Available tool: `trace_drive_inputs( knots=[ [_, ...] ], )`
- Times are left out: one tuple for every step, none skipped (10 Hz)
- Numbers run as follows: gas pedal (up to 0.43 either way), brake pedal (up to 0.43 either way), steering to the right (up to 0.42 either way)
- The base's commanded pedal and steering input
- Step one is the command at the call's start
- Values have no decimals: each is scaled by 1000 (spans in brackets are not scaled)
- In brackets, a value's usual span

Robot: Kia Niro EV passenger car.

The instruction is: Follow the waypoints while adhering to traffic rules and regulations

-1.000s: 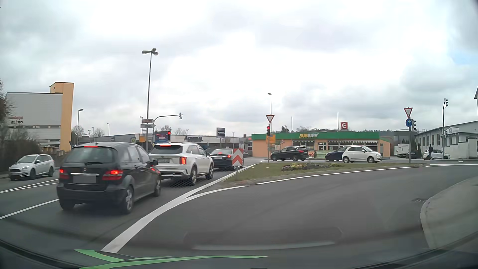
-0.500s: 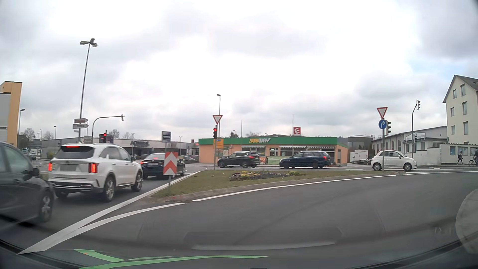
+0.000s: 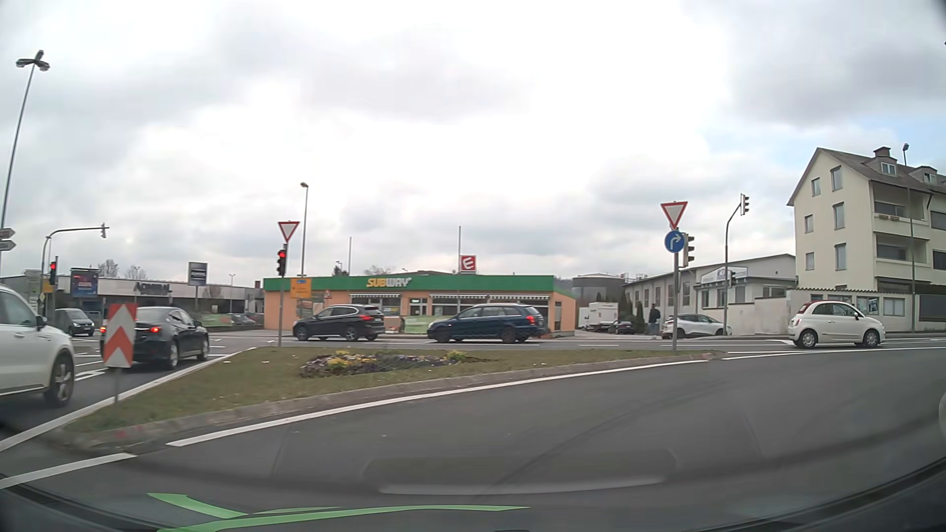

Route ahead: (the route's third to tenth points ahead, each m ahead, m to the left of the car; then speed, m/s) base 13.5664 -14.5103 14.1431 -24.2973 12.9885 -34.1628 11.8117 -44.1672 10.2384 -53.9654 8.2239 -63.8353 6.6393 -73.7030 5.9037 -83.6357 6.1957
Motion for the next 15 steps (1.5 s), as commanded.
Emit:
trace_drive_inputs(
  knots=[
    [0, 0, 310],
    [0, 0, 316],
    [0, 0, 324],
    [0, 0, 325],
    [39, 0, 336],
    [79, 0, 347],
    [98, 0, 357],
    [98, 0, 364],
    [110, 0, 369],
    [118, 0, 369],
    [118, 0, 368],
    [118, 0, 364],
    [118, 0, 361],
    [118, 0, 361],
    [118, 0, 361]
  ],
)
